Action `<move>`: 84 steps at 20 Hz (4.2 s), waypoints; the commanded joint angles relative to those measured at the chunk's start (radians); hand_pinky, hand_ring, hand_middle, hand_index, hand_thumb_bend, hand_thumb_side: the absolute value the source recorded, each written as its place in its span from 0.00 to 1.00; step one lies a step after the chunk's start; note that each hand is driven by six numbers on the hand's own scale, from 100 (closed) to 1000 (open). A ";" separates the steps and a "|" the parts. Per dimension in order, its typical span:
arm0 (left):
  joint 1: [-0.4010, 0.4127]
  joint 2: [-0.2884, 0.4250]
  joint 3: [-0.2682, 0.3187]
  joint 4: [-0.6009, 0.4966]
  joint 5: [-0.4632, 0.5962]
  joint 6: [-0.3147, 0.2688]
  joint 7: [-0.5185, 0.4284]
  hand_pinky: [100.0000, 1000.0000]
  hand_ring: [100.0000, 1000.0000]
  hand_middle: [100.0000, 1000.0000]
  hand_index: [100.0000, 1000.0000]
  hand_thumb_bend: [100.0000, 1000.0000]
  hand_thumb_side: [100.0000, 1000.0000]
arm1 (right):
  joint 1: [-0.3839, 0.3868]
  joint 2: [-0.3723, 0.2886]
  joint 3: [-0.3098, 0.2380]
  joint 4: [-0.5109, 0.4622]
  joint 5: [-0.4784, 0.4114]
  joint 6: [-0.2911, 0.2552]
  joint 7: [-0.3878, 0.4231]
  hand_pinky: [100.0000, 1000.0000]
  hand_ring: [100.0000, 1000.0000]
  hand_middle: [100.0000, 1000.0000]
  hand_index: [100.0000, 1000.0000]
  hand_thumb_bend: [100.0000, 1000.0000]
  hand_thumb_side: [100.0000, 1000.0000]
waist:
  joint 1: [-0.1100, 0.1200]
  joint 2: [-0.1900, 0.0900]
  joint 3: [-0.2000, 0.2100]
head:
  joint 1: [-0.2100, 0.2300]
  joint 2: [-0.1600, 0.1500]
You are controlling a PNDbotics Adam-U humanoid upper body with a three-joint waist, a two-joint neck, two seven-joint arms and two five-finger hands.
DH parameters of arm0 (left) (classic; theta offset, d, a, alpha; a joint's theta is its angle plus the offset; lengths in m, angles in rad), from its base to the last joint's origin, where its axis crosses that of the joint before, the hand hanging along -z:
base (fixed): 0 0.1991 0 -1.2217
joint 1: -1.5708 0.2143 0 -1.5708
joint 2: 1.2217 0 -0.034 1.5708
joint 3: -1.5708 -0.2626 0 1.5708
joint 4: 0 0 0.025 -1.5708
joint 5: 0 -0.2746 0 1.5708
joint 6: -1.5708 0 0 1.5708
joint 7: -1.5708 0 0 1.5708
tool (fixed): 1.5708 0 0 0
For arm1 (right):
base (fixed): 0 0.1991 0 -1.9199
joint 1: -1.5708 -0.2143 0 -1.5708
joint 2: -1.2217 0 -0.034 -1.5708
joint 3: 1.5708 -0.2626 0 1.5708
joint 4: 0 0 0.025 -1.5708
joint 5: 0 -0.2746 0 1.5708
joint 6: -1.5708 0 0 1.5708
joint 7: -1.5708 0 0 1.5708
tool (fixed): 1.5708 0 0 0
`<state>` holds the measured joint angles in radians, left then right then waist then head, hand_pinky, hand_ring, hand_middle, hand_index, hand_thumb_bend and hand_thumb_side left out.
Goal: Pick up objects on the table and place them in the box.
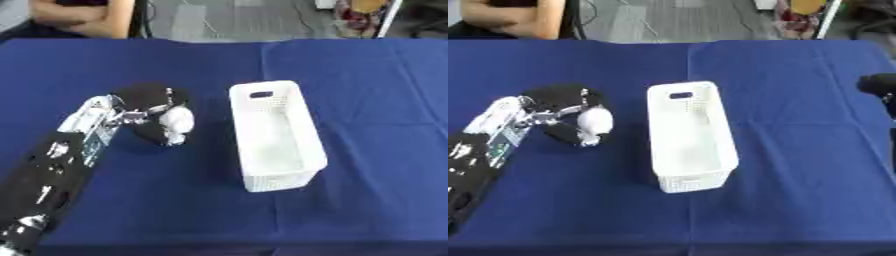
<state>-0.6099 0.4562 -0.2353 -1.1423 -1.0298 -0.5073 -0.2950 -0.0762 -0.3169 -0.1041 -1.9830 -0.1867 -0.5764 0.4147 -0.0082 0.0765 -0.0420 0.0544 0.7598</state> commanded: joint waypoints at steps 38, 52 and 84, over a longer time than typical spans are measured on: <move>0.040 0.093 0.160 -0.282 0.572 0.232 -0.062 0.00 0.14 0.52 0.59 0.00 0.32 | 0.000 -0.015 -0.009 -0.017 0.008 -0.001 -0.003 0.82 0.80 0.75 0.85 0.00 0.67 | -0.001 -0.012 0.010 | -0.005 -0.010; 0.047 0.082 0.133 -0.510 0.909 0.368 -0.131 0.00 0.04 0.44 0.47 0.00 0.38 | 0.000 -0.016 -0.007 -0.017 0.008 -0.001 -0.003 0.82 0.80 0.75 0.85 0.00 0.67 | -0.001 -0.012 0.007 | -0.003 -0.013; -0.299 -0.226 -0.084 -0.061 0.654 0.111 -0.260 0.00 0.10 0.45 0.51 0.00 0.32 | -0.002 -0.012 0.013 -0.017 -0.017 -0.003 0.024 0.82 0.80 0.75 0.85 0.00 0.67 | -0.019 -0.019 -0.012 | 0.033 -0.004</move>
<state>-0.8887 0.2327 -0.3147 -1.1913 -0.3734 -0.3811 -0.5557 -0.0748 -0.3168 -0.0909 -1.9830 -0.1997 -0.5777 0.4358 -0.0265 0.0719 -0.0527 0.0779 0.7610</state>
